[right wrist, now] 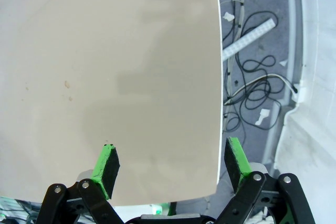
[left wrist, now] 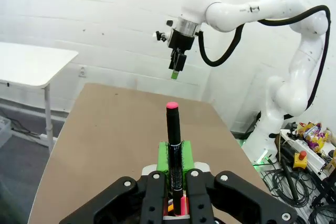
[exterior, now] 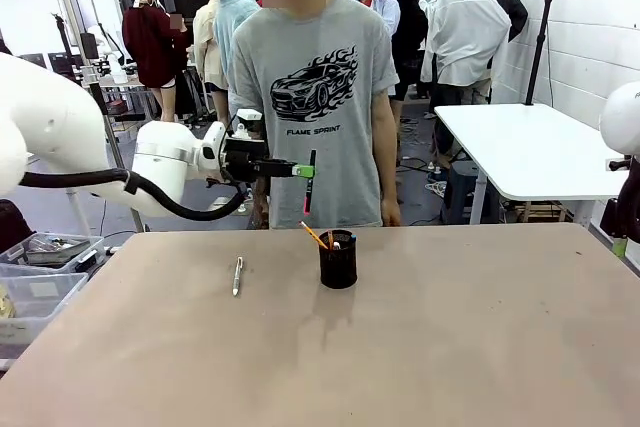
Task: Place the pens into the pen holder.
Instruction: Pick up a writing instrument from the table and place it into the Pen holder.
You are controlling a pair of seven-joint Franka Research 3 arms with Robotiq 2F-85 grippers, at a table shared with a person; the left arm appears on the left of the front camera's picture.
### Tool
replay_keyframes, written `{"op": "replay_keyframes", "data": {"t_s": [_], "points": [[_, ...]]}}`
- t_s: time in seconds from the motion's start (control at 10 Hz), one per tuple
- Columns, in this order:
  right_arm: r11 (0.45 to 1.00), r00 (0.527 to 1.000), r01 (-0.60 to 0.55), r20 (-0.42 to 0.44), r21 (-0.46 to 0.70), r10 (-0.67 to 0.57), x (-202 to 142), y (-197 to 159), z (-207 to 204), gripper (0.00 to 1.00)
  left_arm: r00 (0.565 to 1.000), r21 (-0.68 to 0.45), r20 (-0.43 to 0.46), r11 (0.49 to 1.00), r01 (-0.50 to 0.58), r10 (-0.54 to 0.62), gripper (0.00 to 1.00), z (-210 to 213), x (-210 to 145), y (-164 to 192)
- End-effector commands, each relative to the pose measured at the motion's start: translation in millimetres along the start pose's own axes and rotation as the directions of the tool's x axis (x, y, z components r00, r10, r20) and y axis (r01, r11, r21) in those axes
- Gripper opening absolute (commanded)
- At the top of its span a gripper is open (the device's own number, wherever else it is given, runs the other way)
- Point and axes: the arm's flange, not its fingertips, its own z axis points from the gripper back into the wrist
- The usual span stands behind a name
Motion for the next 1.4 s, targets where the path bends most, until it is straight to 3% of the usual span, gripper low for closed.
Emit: {"op": "replay_keyframes", "data": {"t_s": [0.0, 0.4, 0.7, 1.3], "points": [[1.000, 1.000, 0.013, -0.009, -0.004, -0.014, 0, 1, 1, 1.00, 1.000, -0.042, 0.019, 0.999, -0.008, 0.009, 0.00, -8, -1, 28], [1.000, 1.000, 0.013, -0.009, -0.004, -0.014, 0, 1, 1, 1.00, 0.997, -0.068, 0.063, 0.996, -0.049, 0.053, 0.00, -35, -19, 48], [1.000, 1.000, 0.013, -0.009, -0.004, -0.014, 0, 1, 1, 1.00, 0.998, -0.038, 0.049, 0.999, -0.039, 0.040, 0.00, -51, -39, 54], [1.000, 1.000, 0.013, -0.009, -0.004, -0.014, 0, 1, 1, 1.00, 0.992, -0.018, -0.112, 0.999, 0.050, -0.052, 0.02, -65, -64, 34]]}}
